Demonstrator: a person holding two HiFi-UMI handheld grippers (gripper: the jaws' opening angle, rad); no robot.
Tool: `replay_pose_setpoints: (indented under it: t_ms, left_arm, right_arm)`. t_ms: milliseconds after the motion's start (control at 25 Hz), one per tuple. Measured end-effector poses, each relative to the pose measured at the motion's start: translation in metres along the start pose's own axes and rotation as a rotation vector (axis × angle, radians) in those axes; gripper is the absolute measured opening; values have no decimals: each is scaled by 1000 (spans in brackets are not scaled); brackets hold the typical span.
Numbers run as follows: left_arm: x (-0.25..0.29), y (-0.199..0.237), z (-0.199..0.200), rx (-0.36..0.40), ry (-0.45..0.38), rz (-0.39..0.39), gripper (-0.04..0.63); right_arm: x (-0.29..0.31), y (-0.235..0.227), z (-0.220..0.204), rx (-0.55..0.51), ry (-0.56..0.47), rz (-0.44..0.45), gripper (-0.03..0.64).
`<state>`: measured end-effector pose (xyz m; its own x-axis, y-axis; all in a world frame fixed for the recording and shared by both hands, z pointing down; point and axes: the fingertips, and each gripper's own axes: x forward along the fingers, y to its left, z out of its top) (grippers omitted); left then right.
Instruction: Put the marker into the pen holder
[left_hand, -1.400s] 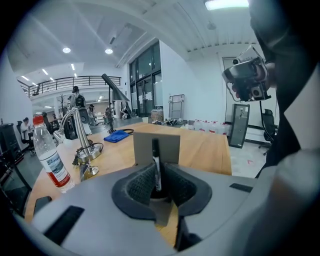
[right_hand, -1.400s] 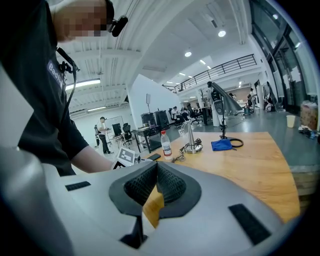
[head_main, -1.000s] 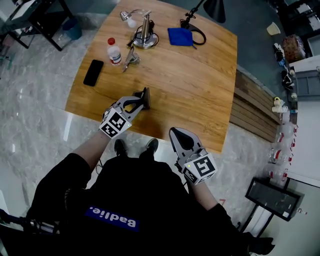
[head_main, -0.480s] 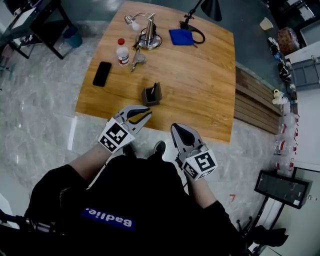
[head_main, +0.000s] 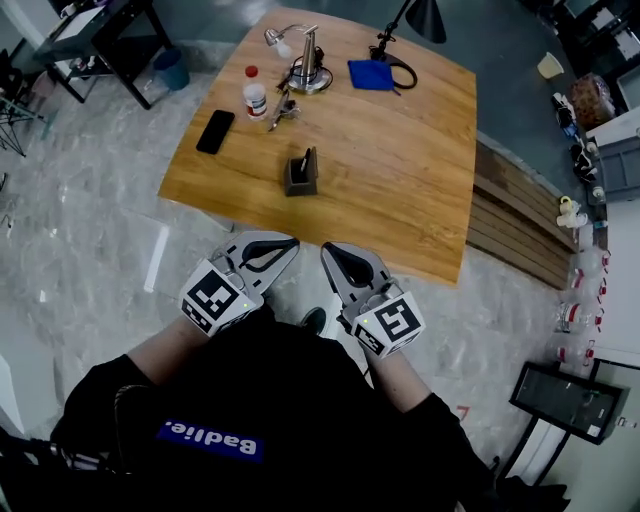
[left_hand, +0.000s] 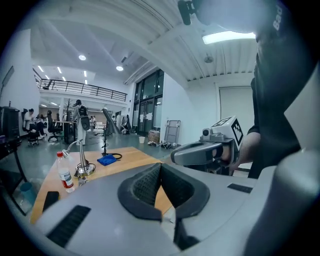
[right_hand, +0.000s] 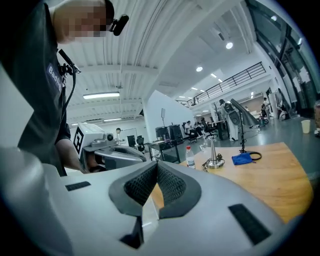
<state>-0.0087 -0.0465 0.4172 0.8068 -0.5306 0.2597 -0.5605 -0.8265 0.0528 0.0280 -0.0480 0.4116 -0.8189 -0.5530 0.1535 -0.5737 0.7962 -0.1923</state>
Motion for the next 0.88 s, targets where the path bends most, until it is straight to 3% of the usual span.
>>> replay_pose_setpoints:
  t_ms: [160, 880]
  left_arm:
    - [-5, -29, 2, -24, -13, 48, 9]
    - [-47, -62, 34, 33, -78, -14, 9]
  right_arm:
    - [-28, 12, -5, -7, 3, 42, 6]
    - [-49, 72, 11, -72, -4, 9, 6]
